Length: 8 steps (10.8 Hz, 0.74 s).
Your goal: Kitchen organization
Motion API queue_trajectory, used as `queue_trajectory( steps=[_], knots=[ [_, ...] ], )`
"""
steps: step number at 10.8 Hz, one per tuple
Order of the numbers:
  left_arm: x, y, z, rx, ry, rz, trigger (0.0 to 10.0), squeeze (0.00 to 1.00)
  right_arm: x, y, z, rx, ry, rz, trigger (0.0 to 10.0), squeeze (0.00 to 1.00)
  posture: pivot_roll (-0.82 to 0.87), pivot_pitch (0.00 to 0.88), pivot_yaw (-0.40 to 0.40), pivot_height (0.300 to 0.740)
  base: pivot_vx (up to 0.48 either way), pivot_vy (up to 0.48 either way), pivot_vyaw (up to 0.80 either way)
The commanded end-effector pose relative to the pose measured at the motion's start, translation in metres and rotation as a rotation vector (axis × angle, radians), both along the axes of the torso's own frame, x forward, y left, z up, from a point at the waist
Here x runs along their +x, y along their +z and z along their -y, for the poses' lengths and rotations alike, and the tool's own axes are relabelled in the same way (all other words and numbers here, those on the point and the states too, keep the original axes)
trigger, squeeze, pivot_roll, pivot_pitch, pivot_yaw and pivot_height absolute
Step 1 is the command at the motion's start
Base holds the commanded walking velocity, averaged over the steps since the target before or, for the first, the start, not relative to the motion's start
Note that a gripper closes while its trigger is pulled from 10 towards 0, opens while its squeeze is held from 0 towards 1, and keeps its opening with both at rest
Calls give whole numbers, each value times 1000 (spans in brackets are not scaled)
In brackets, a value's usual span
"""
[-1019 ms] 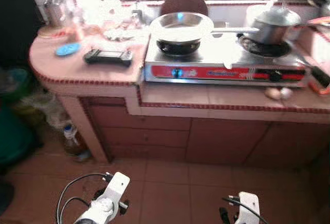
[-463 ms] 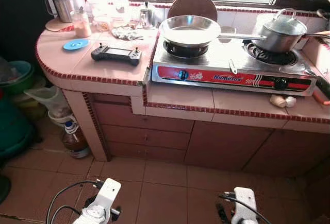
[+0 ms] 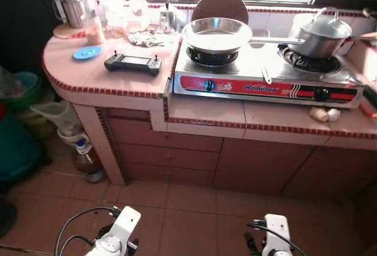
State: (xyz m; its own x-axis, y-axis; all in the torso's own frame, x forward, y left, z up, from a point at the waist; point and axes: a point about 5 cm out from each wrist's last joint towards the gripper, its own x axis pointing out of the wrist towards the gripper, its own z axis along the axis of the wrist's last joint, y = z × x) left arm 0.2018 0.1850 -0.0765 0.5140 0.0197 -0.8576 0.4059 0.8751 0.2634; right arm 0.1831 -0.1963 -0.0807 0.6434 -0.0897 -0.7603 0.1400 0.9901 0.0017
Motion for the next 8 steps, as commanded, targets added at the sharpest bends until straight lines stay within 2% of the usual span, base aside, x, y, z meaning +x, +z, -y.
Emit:
queue_trajectory(
  steps=[1,2,3,5,7,8],
  knots=[
    [1,0,4,4,-31,-3,10000,0,-4,0,7,-4,-43,6,10000,0,-36,0,52,740,0,0,0],
    [2,0,9,0,-55,-8,10000,0,-7,-1,10,-7,-69,8,10000,0,-75,0,73,740,0,0,0],
    [2,-1,23,-6,-116,-14,10000,0,-17,-3,18,-13,-108,10,10000,0,-125,0,94,740,0,0,0],
    [5,0,36,-8,-166,-8,10000,0,-35,-9,26,-33,-154,-17,10000,0,-140,0,70,740,0,0,0],
    [12,4,36,-11,-187,10,10000,0,-37,-7,28,-60,-86,4,10000,0,-146,0,67,740,0,0,0],
    [13,5,34,-3,-205,11,10000,0,-35,-5,31,-58,-111,18,10000,0,-152,0,81,740,0,0,0]
  ],
)
